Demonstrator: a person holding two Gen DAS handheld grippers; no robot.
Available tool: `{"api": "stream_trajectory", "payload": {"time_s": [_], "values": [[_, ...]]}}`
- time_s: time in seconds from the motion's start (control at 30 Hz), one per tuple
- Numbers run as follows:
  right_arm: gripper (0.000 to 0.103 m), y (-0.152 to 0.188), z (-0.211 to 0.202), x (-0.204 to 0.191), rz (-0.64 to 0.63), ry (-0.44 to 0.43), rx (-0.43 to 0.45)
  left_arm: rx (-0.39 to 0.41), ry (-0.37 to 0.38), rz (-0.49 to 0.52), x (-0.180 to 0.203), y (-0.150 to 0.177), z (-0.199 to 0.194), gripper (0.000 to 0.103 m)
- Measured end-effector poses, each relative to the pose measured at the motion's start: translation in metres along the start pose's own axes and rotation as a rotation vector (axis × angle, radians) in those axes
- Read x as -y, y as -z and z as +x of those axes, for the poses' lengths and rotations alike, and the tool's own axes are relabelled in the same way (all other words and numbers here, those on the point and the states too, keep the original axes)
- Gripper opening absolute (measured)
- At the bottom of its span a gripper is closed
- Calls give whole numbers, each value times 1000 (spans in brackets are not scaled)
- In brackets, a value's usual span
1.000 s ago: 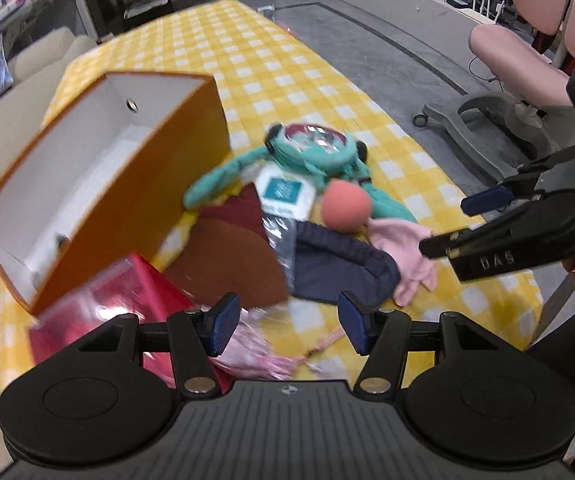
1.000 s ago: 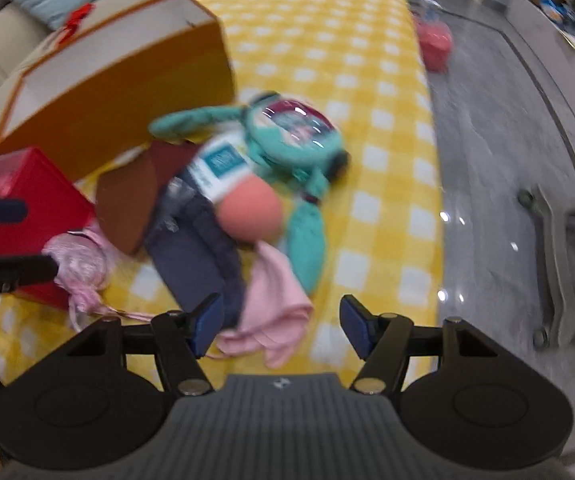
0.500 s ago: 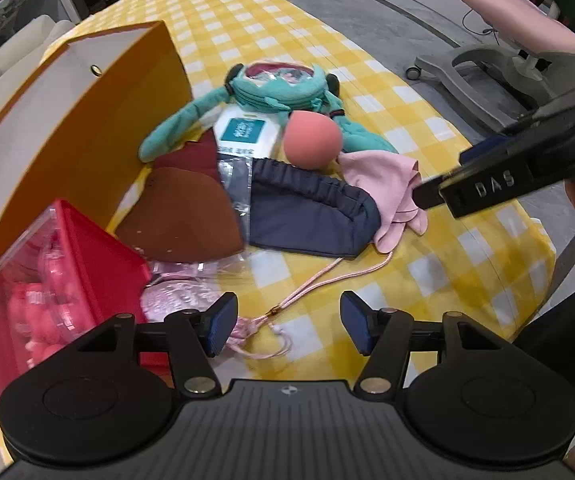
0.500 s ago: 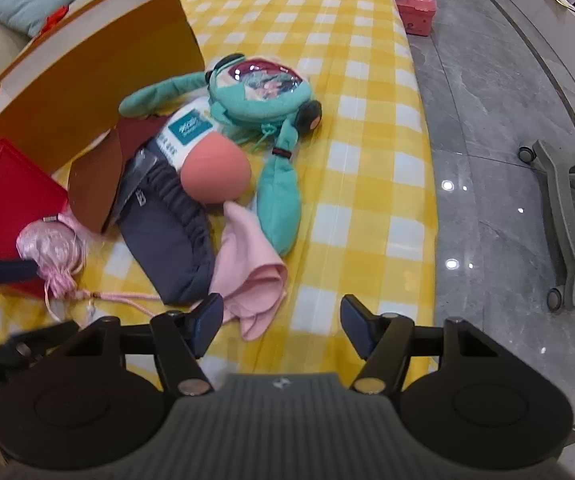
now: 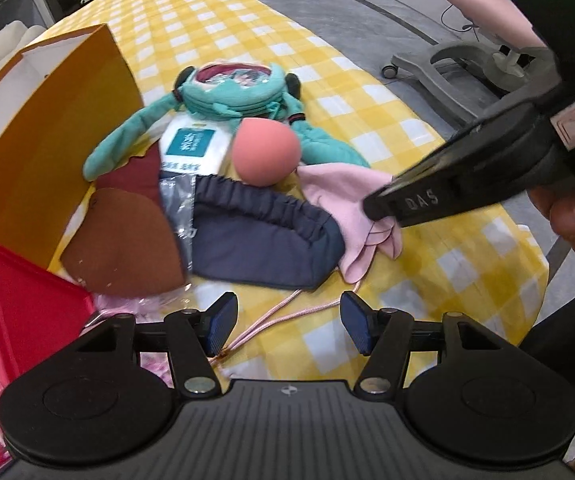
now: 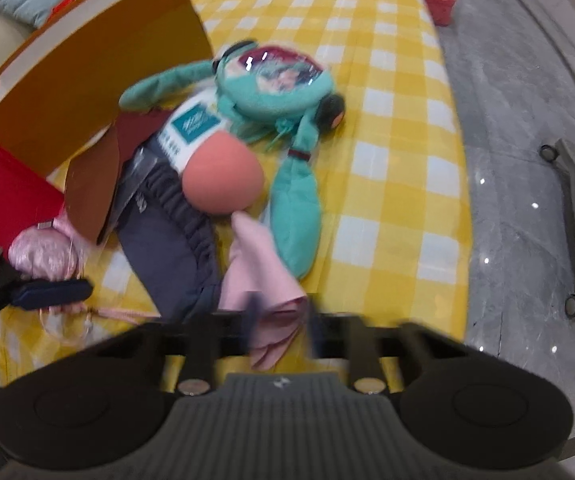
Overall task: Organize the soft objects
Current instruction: 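Grasp the pink cloth with the right tool while the left tool grasps the navy fabric band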
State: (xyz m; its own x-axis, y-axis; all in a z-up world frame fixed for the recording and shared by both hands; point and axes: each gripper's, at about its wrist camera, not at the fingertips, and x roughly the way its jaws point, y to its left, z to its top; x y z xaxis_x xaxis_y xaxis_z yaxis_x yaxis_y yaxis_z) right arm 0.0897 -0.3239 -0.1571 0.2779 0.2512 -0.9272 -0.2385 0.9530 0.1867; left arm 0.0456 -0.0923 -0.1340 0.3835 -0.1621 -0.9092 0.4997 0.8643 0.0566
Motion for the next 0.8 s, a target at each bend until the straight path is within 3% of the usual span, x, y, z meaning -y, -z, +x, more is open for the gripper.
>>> {"api": "stream_trajectory", "payload": {"time_s": [0.33,0.57,0.67,0.7,0.73,0.8], "values": [[0,16,-24,44,89,52,29,-2,12,19,12,-13,16,70],[3,21,-27,48,117,-1,49,17,10,3,10,-16,28,67],[5,18,-27,45,116,-11,54,12,41,-6,8,-17,35,48],[6,18,-27,44,117,-12,56,11,58,-12,7,-17,36,39],[7,17,-27,43,116,-11,57,13,79,-25,5,-16,36,21],[7,16,-26,43,113,-10,59,9,103,-45,2,-15,34,9]]}}
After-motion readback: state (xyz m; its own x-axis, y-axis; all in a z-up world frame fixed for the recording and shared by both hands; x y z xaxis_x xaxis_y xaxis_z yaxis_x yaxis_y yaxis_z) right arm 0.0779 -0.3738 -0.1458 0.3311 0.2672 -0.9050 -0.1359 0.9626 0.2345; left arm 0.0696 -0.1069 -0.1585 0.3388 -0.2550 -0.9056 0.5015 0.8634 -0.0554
